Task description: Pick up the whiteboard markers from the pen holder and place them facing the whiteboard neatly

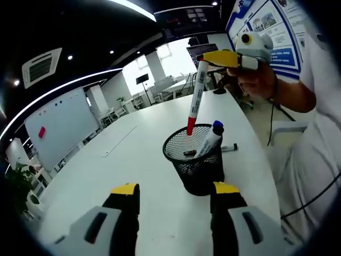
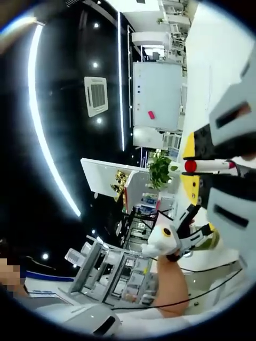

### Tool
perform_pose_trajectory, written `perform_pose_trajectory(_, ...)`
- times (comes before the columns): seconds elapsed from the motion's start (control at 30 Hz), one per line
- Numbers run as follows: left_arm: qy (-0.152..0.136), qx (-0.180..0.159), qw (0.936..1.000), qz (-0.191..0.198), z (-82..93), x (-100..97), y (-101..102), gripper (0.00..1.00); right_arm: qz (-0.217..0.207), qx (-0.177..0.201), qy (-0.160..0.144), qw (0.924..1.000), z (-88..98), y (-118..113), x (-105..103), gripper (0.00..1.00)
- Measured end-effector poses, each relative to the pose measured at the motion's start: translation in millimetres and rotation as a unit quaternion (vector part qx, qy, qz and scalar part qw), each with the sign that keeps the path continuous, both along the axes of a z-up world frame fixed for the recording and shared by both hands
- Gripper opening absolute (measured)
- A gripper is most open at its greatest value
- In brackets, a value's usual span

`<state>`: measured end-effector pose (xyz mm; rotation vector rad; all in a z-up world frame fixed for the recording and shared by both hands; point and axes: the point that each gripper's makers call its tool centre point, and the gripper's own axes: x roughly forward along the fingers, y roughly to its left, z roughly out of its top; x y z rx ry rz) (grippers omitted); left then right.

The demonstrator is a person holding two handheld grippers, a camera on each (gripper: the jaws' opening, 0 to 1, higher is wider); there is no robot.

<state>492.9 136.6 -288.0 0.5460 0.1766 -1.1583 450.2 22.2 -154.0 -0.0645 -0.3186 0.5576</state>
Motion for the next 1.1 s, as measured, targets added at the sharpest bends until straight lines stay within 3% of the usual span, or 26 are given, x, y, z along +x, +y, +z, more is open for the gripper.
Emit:
perform_pose_trajectory(0.27, 0.0, 0.0, 1.0, -0.001, 0.3, -1.0, -0.1, 0.54, -0.011, 0.02, -0.009, 0.9997, 8.2, -11.4, -0.7, 0.08)
perform_pose_trajectory(0.4, 0.0, -0.001, 1.0, 0.0, 0.6, -0.9, 0.2, 0.54, 0.005, 0.055, -0.002, 0.9985, 13.5, -15.3, -1.6, 0.08)
perform_pose_trajectory(0.57, -0.001, -0.001, 1.0, 0.0, 0.6, 0.3, 1.4, 0.54, -0.01, 0.074, 0.002, 0.9972, 15.5, -27.1, 0.1, 0.08)
perform_pose_trajectory(1.1, -0.001, -0.001, 1.0, 0.0, -0.2, 4.3, 3.3, 0.54, -0.075, 0.042, -0.028, 0.9959, 18.7, -48.5, -4.9, 0.08)
